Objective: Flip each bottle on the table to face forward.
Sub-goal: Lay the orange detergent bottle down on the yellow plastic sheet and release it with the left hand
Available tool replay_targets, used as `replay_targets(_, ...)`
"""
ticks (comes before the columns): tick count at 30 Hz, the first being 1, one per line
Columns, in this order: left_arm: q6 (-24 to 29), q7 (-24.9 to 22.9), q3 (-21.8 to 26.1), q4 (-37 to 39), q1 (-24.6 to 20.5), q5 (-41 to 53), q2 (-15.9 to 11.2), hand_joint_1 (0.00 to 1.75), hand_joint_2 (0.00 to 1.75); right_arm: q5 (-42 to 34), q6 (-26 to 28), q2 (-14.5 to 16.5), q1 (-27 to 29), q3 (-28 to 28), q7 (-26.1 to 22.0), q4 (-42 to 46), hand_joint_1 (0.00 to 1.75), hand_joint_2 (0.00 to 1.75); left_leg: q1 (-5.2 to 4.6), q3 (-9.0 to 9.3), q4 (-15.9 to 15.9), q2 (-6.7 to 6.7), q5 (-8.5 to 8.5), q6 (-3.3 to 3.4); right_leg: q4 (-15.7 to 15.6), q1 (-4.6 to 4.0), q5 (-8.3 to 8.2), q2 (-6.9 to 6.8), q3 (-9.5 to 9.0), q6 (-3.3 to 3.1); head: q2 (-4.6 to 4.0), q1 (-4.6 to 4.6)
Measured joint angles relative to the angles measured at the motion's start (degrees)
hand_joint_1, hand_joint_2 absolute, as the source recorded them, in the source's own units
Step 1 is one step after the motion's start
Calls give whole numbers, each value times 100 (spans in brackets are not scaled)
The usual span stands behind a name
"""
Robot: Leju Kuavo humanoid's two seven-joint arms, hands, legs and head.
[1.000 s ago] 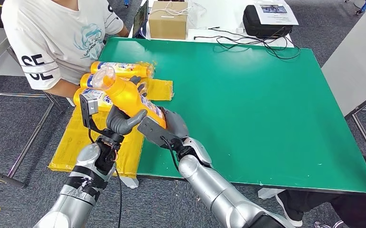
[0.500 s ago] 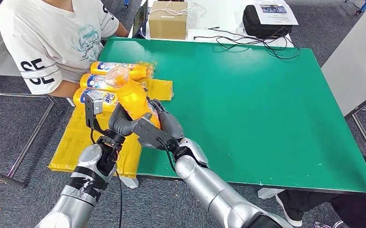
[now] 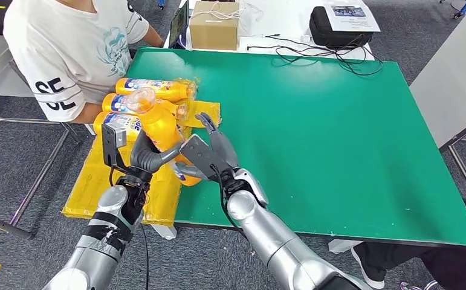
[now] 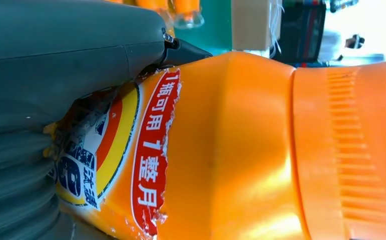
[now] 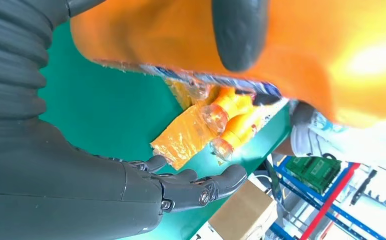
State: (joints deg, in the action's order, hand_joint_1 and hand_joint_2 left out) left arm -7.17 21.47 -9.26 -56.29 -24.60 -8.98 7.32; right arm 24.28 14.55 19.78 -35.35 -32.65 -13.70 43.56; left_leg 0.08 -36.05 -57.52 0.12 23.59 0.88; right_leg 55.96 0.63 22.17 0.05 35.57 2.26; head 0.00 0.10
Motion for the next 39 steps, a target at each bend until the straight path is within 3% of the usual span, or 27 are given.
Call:
replay_targets(5, 471, 318, 116, 170, -92, 814, -159, 175, 175, -358, -18, -97, 176, 217, -167, 377, 0, 175, 0, 0, 0, 0, 0, 0, 0, 0, 0, 1, 0, 0, 0, -1)
replay_targets(11, 1078, 681, 366, 506, -260, 2207, -571, 175, 175, -791, -125, -361, 599, 628, -375, 1223, 0, 175, 0, 0, 0, 2, 0, -1, 0, 0, 0, 0, 2, 0, 0, 0)
replay_targets(18, 1491, 775, 528, 762, -323, 3266, -891, 175, 175, -995, -184, -579, 930, 930, -474, 1883, 0, 175, 0, -3, 0, 0, 0, 0, 0, 0, 0, -1, 5, 0, 0, 0)
replay_targets(22, 1544, 853, 584, 931, -345, 3572, -1085, 175, 175, -1070, -245, -714, 1097, 1093, -500, 2161, 0, 175, 0, -4, 0, 4, 0, 0, 0, 0, 0, 2, 7, 0, 0, -1)
replay_targets(32, 1558, 909, 591, 1066, -364, 3958, -1280, 175, 175, -1078, -267, -810, 1187, 1158, -506, 2360, 0, 175, 0, -4, 0, 3, 0, -1, 0, 0, 0, 1, 7, -1, 0, 1)
replay_targets(39, 1734, 1151, 528, 1175, -306, 5137, -1905, 175, 175, -1174, -429, -999, 1315, 1362, -594, 2477, 0, 175, 2, -4, 1, 5, 0, -1, 1, -2, 1, 2, 10, -1, 0, 0)
